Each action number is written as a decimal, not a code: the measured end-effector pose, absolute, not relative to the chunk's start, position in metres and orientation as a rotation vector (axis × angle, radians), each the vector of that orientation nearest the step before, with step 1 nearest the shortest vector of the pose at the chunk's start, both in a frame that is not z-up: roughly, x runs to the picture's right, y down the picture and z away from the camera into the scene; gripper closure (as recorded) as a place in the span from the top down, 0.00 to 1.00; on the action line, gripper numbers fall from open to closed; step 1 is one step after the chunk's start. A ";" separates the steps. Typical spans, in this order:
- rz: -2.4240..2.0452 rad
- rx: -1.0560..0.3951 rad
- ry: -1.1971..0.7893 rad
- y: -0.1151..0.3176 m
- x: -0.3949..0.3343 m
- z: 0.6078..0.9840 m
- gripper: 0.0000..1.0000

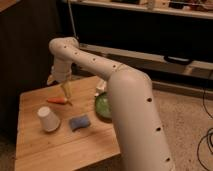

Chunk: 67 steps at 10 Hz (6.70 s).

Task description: Place the pepper in the ceramic bowl

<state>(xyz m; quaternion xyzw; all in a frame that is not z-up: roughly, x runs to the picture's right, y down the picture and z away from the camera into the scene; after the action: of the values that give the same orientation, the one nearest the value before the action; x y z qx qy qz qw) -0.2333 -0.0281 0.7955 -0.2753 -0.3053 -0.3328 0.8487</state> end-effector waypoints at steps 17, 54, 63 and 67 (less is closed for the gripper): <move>-0.325 -0.569 -0.510 0.031 -0.272 0.898 0.80; -0.189 -0.532 -0.440 -0.061 0.117 0.763 0.00; -0.197 -0.603 -0.493 0.021 0.060 0.808 0.00; -0.228 -0.630 -0.484 0.049 0.027 0.846 0.00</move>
<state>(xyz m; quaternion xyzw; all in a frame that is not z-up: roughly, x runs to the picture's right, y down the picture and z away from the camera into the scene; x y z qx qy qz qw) 0.0274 0.0487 0.8459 -0.3059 -0.2349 -0.1110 0.9159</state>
